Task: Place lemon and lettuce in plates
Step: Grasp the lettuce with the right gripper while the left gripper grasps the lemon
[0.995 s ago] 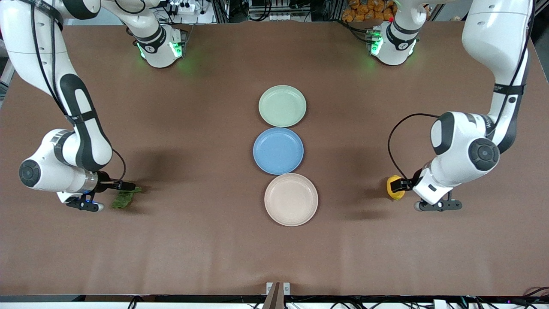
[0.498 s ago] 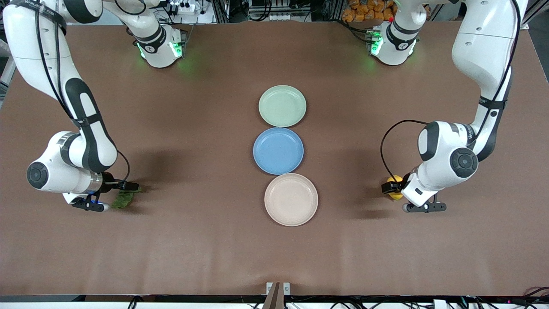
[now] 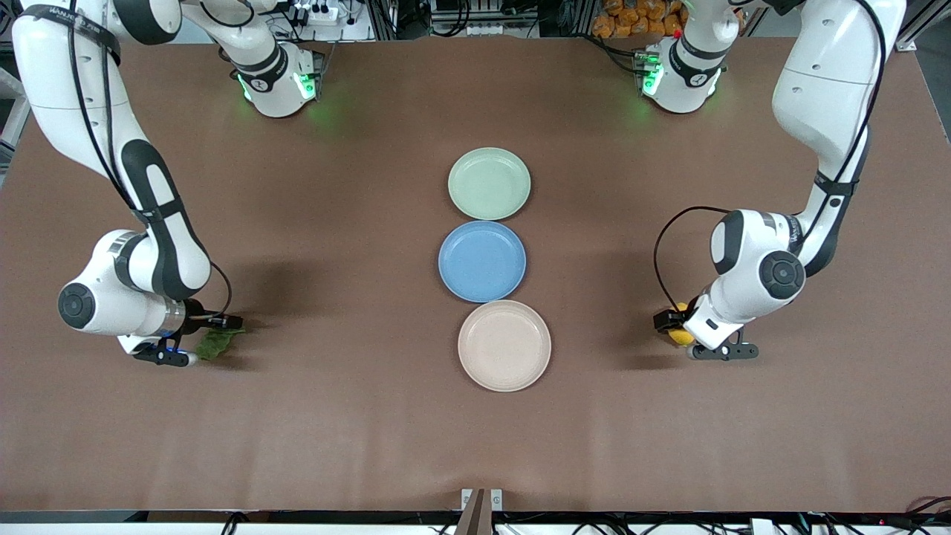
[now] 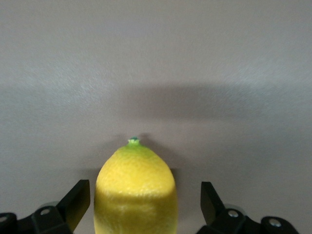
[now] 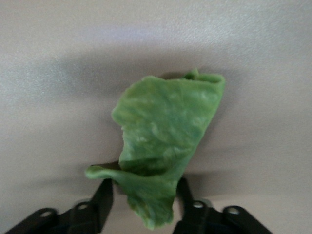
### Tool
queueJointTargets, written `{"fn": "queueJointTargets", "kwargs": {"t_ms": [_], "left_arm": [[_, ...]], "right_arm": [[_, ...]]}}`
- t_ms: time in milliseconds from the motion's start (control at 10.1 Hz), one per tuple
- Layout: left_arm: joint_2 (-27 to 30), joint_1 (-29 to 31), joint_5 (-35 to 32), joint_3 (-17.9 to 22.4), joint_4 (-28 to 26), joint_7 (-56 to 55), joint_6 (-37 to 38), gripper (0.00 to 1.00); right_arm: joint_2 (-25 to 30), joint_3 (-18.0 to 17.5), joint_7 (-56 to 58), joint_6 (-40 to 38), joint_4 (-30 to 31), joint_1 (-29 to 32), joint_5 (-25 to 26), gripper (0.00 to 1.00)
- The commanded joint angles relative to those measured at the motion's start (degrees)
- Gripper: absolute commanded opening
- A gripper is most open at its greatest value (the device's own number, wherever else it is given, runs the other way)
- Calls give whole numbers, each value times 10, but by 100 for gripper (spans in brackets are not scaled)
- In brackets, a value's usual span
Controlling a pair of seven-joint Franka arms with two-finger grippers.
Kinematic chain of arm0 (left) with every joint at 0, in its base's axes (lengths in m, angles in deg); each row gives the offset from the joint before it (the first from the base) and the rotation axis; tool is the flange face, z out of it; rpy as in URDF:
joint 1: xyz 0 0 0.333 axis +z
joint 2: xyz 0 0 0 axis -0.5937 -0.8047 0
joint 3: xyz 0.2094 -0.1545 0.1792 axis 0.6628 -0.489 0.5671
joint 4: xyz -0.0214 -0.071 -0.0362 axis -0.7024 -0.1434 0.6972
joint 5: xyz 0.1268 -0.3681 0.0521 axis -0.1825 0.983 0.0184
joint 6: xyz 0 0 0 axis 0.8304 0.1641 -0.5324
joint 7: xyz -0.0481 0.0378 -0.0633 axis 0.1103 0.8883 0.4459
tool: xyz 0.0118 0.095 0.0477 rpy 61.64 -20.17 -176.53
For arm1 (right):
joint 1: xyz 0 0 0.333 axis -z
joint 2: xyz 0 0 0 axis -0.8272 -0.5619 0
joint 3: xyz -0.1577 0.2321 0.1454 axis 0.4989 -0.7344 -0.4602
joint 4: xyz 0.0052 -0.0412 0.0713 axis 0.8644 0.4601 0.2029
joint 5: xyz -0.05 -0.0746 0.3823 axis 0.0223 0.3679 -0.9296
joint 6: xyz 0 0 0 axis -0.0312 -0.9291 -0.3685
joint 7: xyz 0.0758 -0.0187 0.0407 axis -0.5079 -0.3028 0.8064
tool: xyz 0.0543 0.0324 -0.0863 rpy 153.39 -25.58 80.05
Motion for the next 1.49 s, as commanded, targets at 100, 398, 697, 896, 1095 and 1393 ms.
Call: {"fn": "queueJointTargets", "kwargs": {"t_ms": [100, 398, 697, 896, 1095, 1393], "left_arm": [[-19, -1, -19, 1, -15, -10, -53, 100], [-23, -1, -19, 2, -15, -8, -58, 100], [-23, -1, -19, 2, -15, -6, -58, 96], [-21, -1, -19, 3, -13, -3, -56, 72], [-18, -1, -19, 4, -11, 1, -51, 55], [-8, -1, -20, 5, -4, 6, -21, 45]], "right_arm": [[-3, -1, 18, 4, -1, 0, 1, 0], [1, -1, 13, -4, 0, -1, 1, 2], [29, -2, 9, 3, 40, -2, -3, 8], [64, -2, 9, 12, 81, -3, -3, 8], [112, -2, 0, 67, 156, -26, -3, 8], [139, -2, -71, 47, 166, -58, -3, 8]]}}
